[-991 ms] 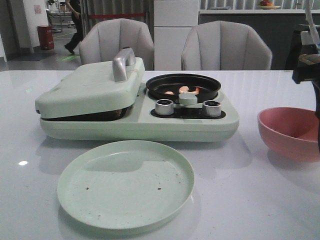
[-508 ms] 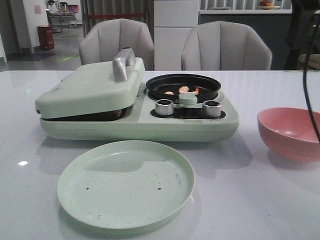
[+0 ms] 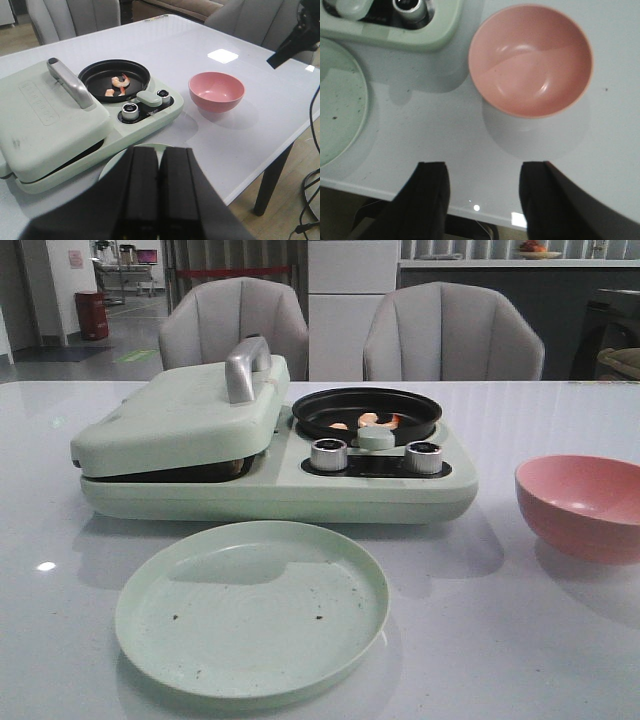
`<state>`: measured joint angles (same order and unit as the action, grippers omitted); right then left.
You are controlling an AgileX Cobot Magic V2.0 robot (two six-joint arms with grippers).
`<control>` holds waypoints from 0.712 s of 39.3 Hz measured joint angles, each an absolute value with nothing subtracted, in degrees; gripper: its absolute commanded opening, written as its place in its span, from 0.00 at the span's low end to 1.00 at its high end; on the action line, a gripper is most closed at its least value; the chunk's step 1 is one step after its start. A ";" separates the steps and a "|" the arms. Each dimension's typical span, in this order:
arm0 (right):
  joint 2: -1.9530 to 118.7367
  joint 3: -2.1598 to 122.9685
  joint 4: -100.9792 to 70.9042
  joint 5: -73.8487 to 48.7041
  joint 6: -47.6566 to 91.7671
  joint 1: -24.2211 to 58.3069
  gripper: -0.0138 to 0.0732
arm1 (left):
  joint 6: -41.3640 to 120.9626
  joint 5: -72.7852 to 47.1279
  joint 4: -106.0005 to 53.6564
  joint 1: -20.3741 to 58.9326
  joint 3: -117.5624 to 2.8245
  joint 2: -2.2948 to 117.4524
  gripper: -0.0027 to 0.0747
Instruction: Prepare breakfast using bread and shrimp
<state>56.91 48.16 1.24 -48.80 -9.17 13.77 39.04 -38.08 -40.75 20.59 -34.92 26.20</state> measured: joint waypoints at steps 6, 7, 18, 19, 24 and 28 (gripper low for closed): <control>47.88 42.68 -2.36 -48.20 -6.26 13.77 0.67 | 39.04 -38.08 -40.75 20.59 -34.92 26.20 0.16; 46.34 41.94 -2.62 -48.20 -5.73 13.77 0.67 | 39.04 -38.08 -40.75 20.59 -34.92 26.20 0.16; 34.73 39.49 -3.10 -49.46 -3.89 13.77 0.67 | 39.04 -38.08 -40.75 20.59 -34.92 26.20 0.16; 34.47 39.49 -3.10 -49.46 -3.89 13.77 0.66 | 39.04 -38.08 -40.75 20.59 -34.92 26.20 0.16; 33.89 39.49 -3.10 -49.71 -3.76 13.77 0.51 | 39.04 -38.08 -40.75 20.59 -34.92 26.20 0.16; 33.89 39.39 -3.10 -49.76 -3.76 13.77 0.33 | 39.04 -38.08 -40.75 20.59 -34.92 26.20 0.16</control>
<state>33.89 39.39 -3.10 -49.76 -3.76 13.77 39.04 -38.08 -40.75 20.59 -34.92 26.20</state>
